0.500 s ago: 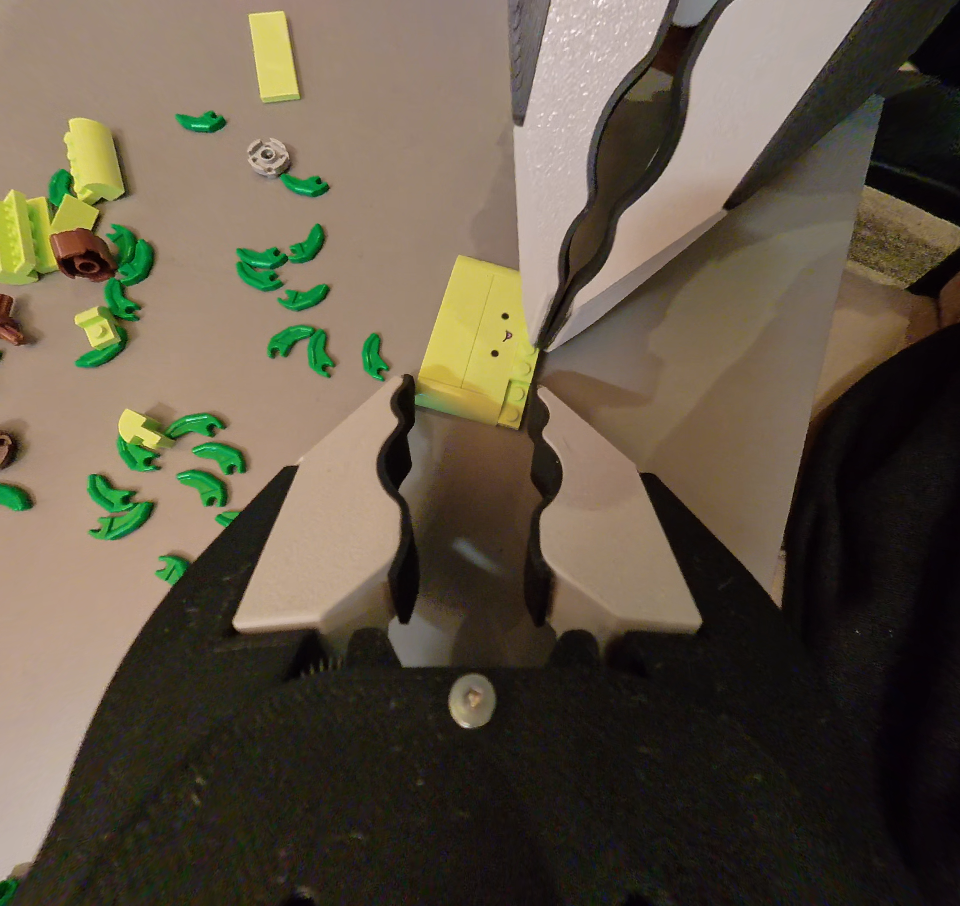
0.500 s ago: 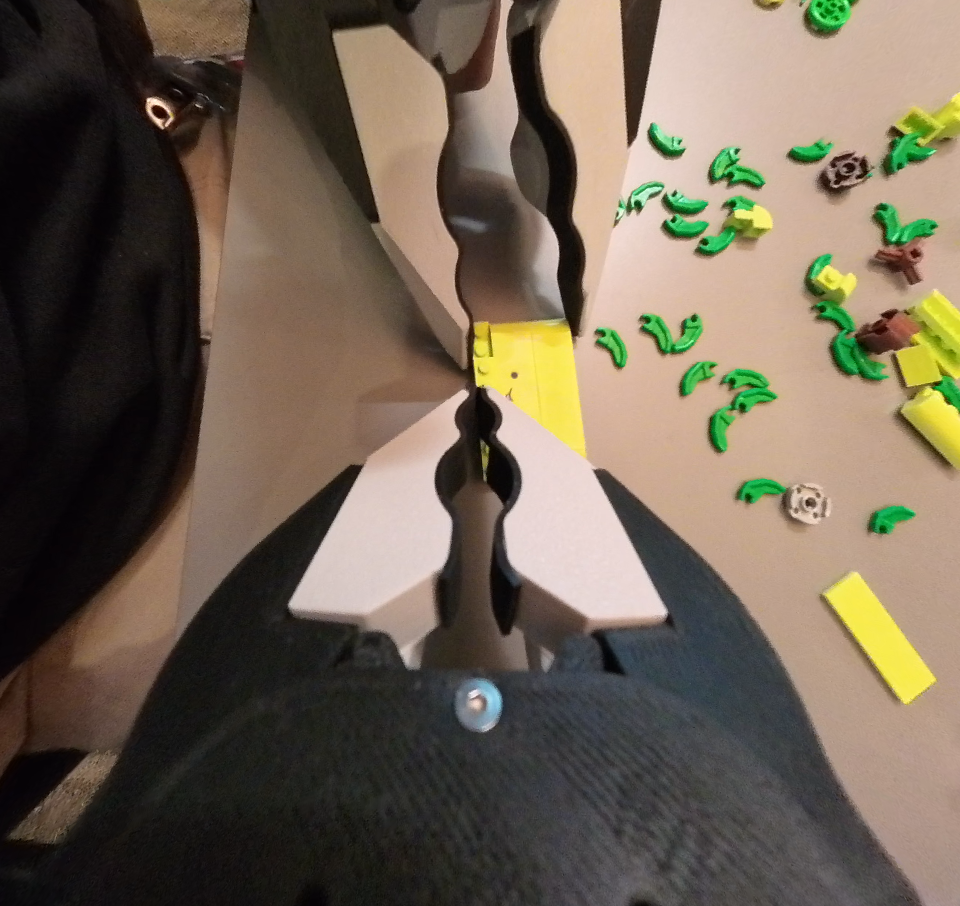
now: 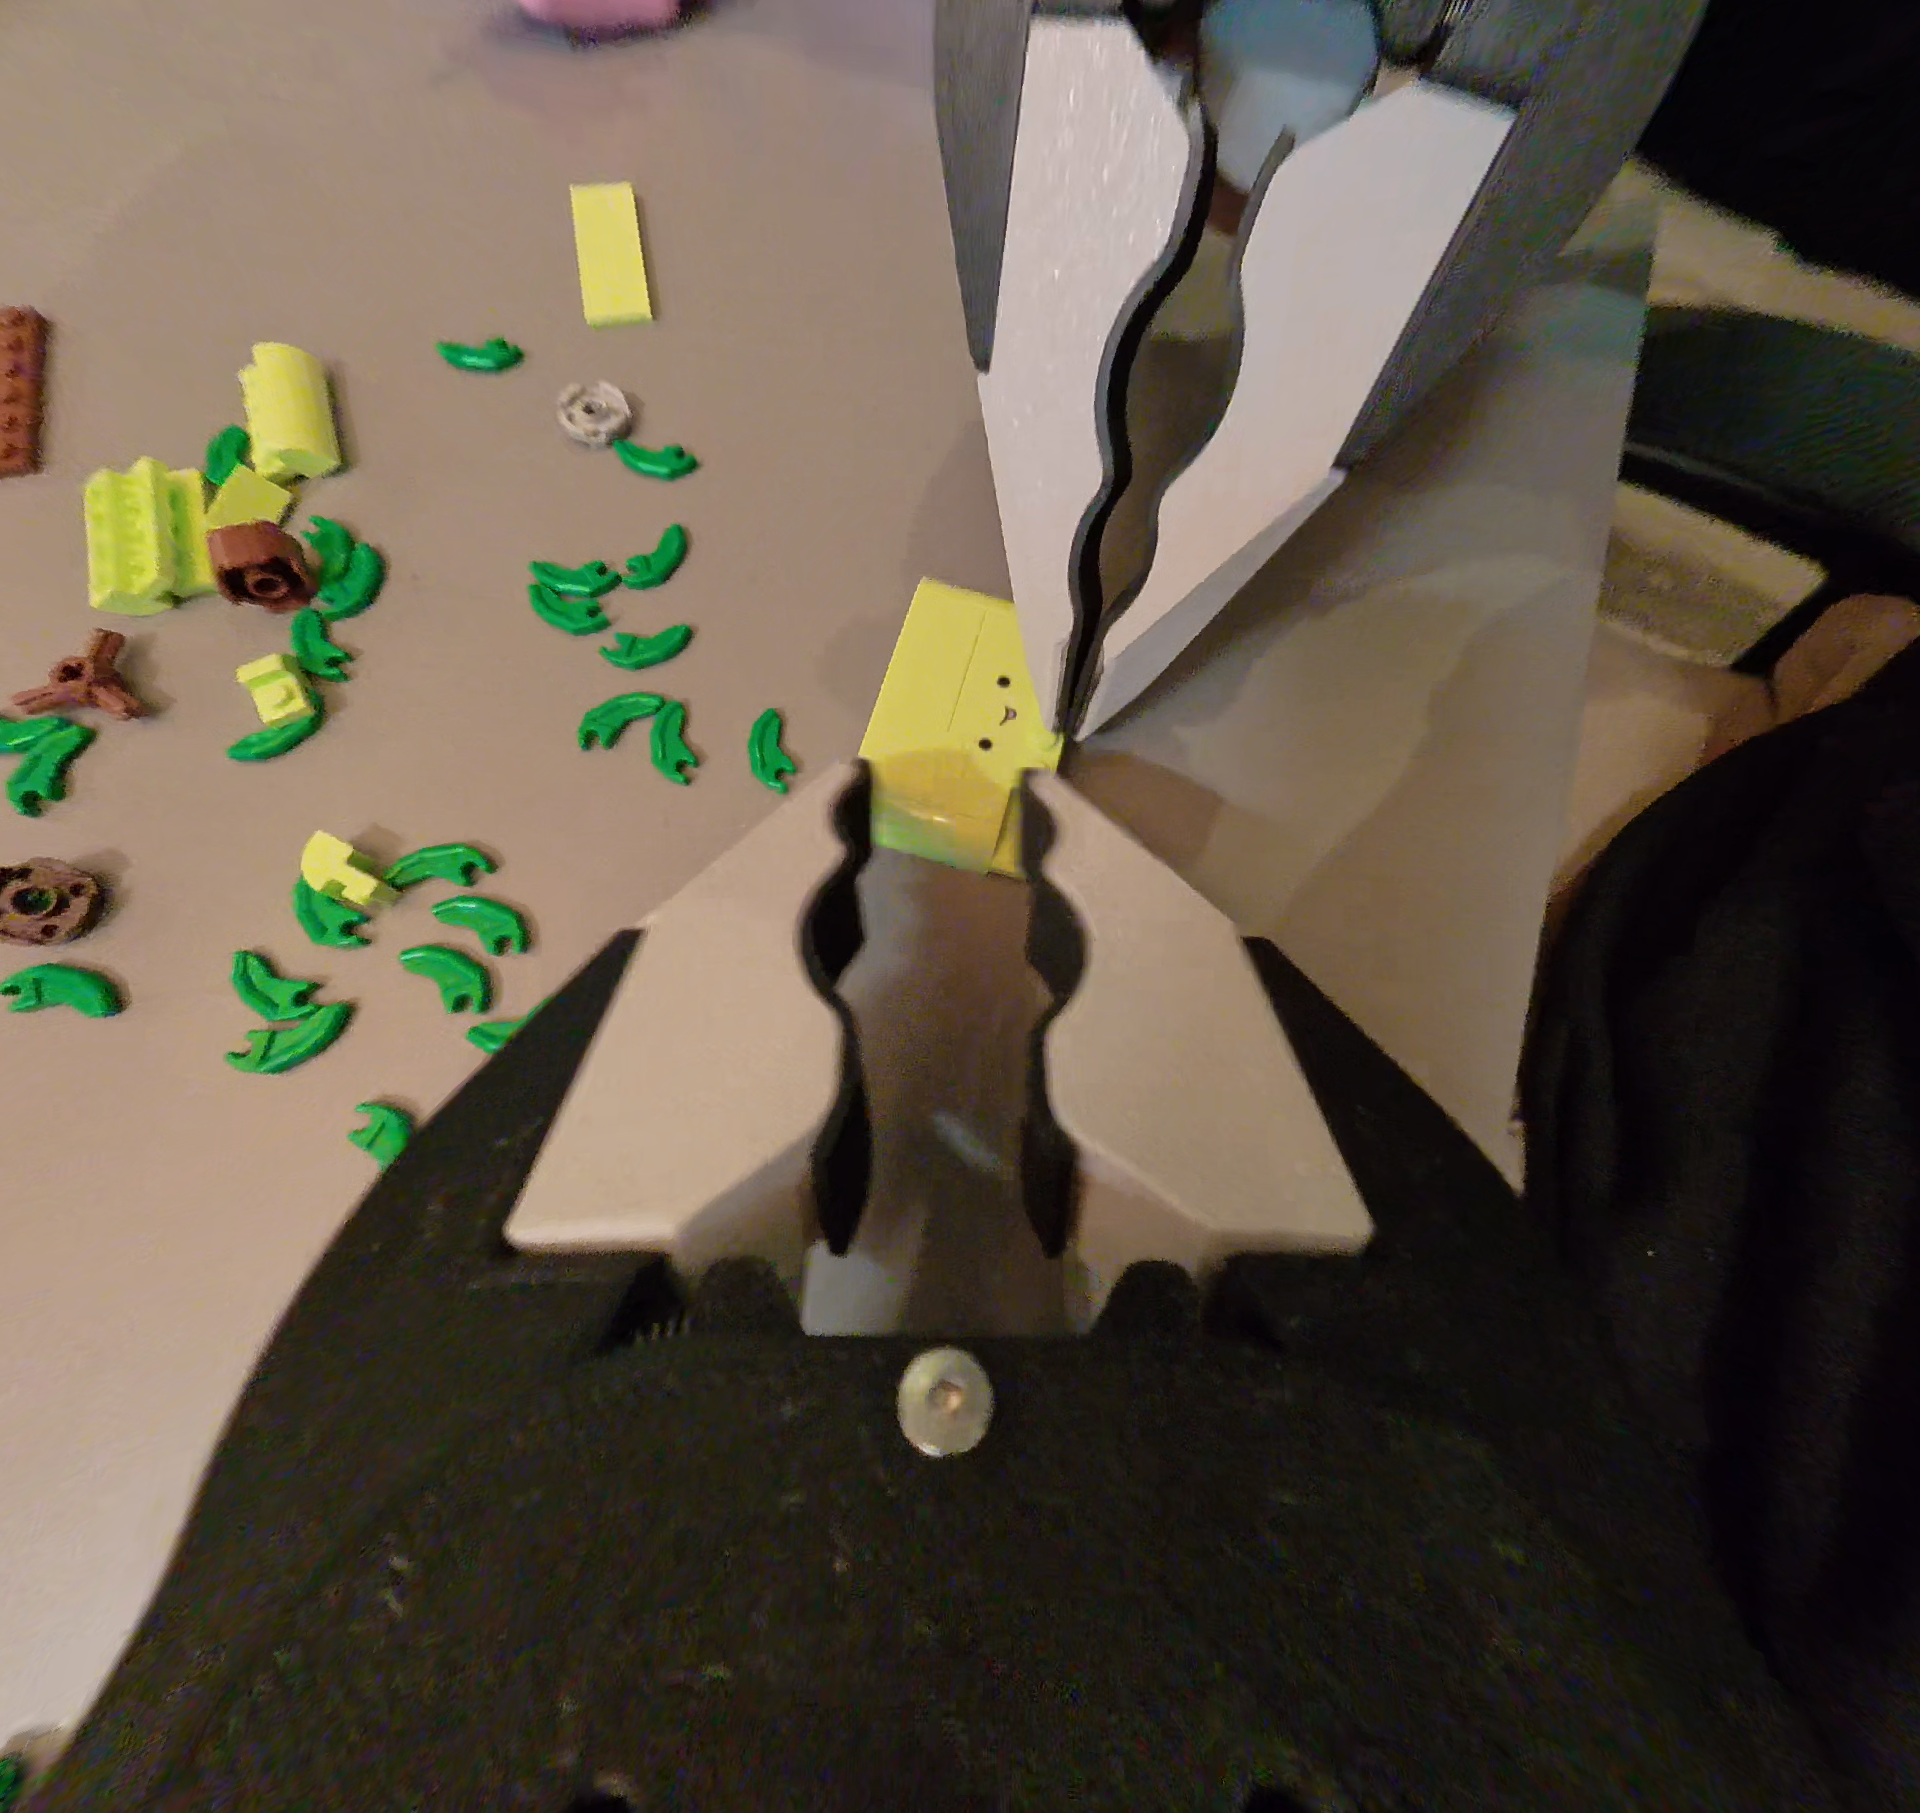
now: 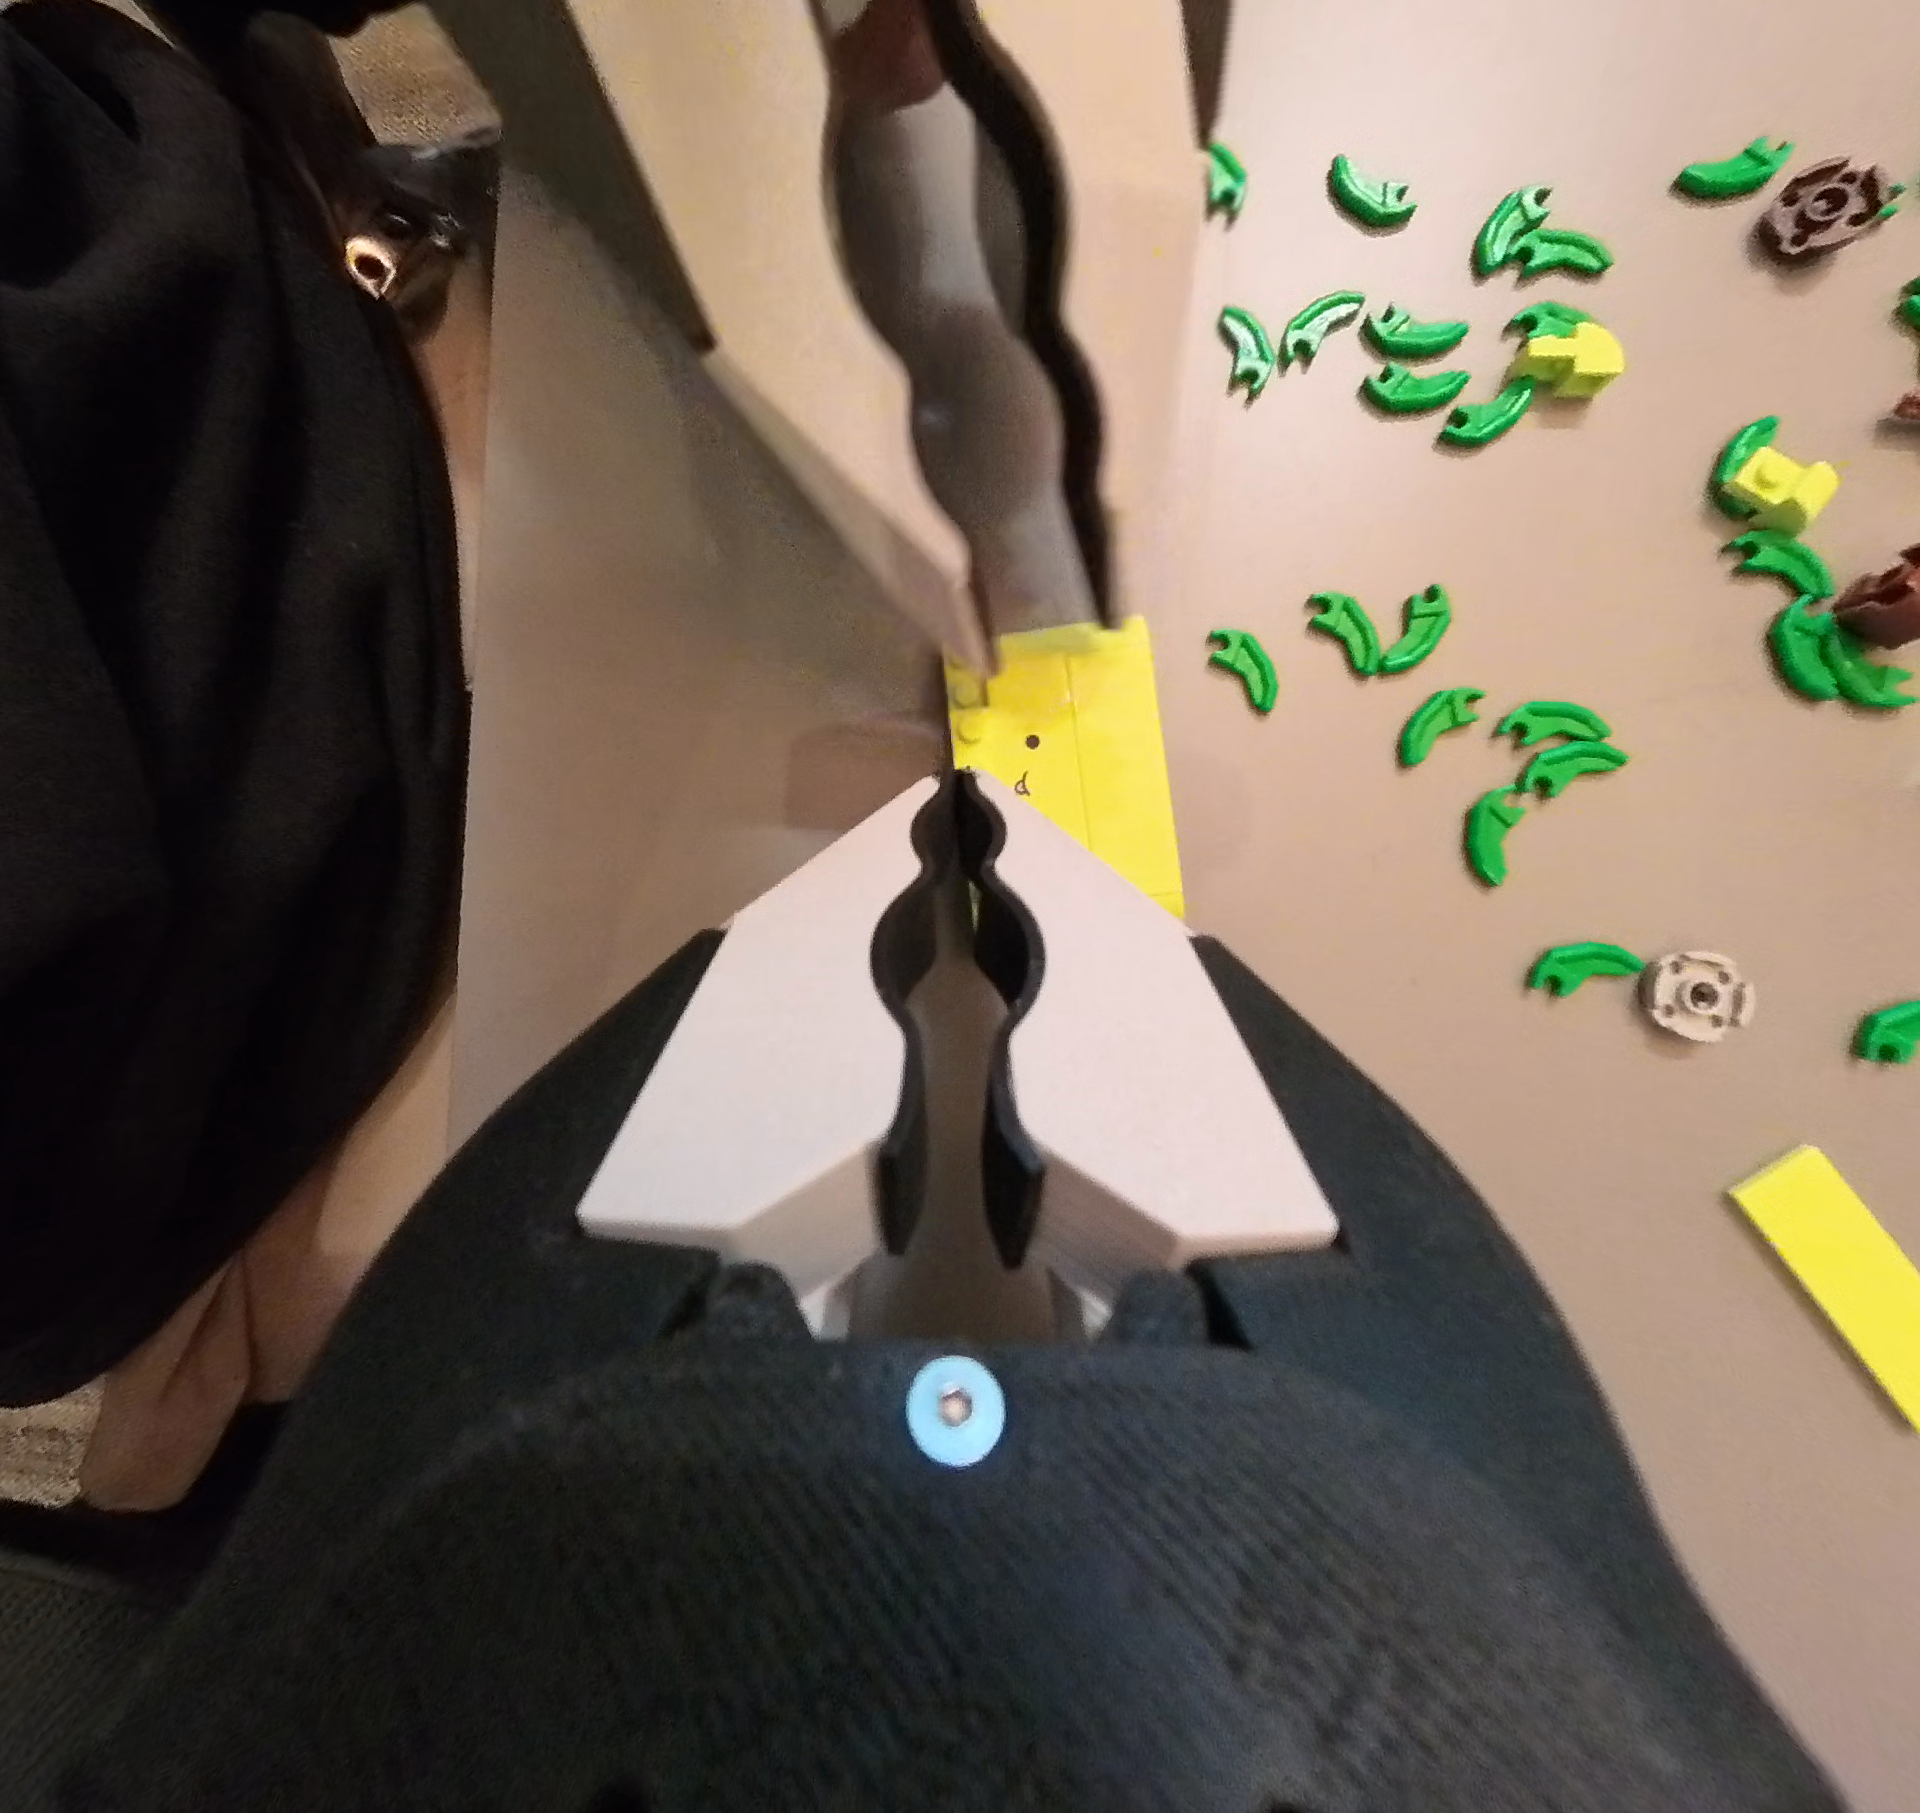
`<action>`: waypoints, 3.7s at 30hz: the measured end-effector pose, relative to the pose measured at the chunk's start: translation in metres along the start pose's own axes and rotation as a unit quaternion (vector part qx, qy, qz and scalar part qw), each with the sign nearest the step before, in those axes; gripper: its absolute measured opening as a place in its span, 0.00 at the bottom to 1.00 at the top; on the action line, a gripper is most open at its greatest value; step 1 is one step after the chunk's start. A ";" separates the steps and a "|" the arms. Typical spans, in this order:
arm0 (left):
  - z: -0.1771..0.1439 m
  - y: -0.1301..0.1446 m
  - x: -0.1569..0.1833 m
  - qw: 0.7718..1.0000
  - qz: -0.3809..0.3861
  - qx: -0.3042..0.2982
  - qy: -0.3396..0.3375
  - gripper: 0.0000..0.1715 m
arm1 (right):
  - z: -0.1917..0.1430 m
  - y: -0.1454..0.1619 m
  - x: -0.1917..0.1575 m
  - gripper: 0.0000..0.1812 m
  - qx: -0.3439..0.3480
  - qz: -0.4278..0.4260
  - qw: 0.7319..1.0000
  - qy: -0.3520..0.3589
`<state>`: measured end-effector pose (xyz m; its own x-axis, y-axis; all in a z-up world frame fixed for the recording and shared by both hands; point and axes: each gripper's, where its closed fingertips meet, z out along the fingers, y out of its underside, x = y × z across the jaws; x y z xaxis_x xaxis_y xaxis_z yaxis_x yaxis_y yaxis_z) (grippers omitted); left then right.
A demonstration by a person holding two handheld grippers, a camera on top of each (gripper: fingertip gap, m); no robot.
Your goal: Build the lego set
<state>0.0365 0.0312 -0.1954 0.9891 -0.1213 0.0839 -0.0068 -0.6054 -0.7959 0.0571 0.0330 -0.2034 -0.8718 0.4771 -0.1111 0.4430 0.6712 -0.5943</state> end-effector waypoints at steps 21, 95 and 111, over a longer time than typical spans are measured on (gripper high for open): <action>0.009 0.008 0.017 0.997 -0.051 -0.055 0.030 0.00 | 0.002 -0.001 -0.001 0.00 0.016 0.023 1.000 -0.006; 0.010 0.016 -0.003 0.995 0.036 -0.060 -0.068 0.19 | -0.044 -0.010 0.002 0.00 0.250 0.065 0.935 0.242; 0.009 0.015 -0.004 0.991 0.071 -0.059 -0.102 0.21 | -0.030 -0.004 0.006 0.00 0.189 0.038 0.939 0.284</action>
<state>0.0338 0.0302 -0.2130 0.9860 -0.0581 -0.1560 -0.1533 -0.6823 -0.7148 0.0563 0.0504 -0.1777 -0.5421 0.8125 0.2145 0.2996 0.4253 -0.8540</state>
